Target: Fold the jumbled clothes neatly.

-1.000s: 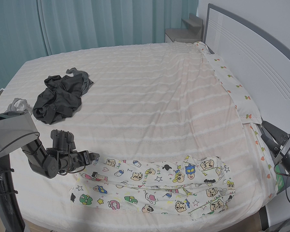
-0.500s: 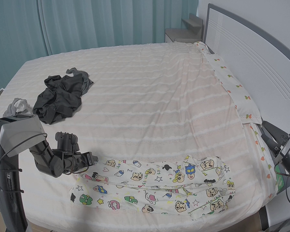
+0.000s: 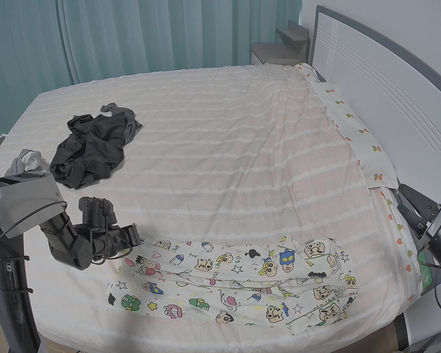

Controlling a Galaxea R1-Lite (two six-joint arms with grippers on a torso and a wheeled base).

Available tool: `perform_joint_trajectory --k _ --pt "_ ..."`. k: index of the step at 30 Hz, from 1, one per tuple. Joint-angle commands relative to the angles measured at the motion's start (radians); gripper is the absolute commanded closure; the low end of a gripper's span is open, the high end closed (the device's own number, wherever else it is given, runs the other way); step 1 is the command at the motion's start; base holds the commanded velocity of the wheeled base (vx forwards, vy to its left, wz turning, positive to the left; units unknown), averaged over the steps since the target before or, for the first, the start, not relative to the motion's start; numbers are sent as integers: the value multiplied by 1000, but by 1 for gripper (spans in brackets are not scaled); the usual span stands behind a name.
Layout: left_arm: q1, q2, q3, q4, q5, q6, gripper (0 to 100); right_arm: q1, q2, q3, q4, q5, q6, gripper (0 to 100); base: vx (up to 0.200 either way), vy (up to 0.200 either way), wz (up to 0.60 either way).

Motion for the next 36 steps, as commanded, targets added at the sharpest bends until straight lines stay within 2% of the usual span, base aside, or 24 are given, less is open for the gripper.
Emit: perform_joint_trajectory --k 1,7,8,14,18,22,23,25,28,36 --pt "-4 -16 10 -26 2 -1 100 0 1 18 -1 1 0 0 0 0 0" --pt "-4 -6 42 -32 -1 5 100 0 1 18 -1 1 0 0 0 0 0" --pt "-4 -3 45 -32 -3 6 0 0 1 18 -1 1 0 0 0 0 0" --pt "-2 4 38 -34 4 2 0 0 2 18 -1 2 0 0 0 0 0" --pt "36 -22 59 -26 -10 3 0 0 1 18 -1 2 0 0 0 0 0" --pt "65 -57 105 -29 -99 5 0 0 4 18 -1 2 0 0 0 0 0" --pt "75 -74 136 -28 -158 13 0 2 4 18 1 2 0 0 0 0 0" --pt "84 -76 165 -29 -210 51 0 2 4 18 10 2 0 0 0 0 0" --pt "96 -60 180 -31 -239 123 0 3 -2 18 15 5 0 0 0 0 0" --pt "91 21 176 -51 -245 151 0 46 -37 18 58 5 -8 0 0 0 0"
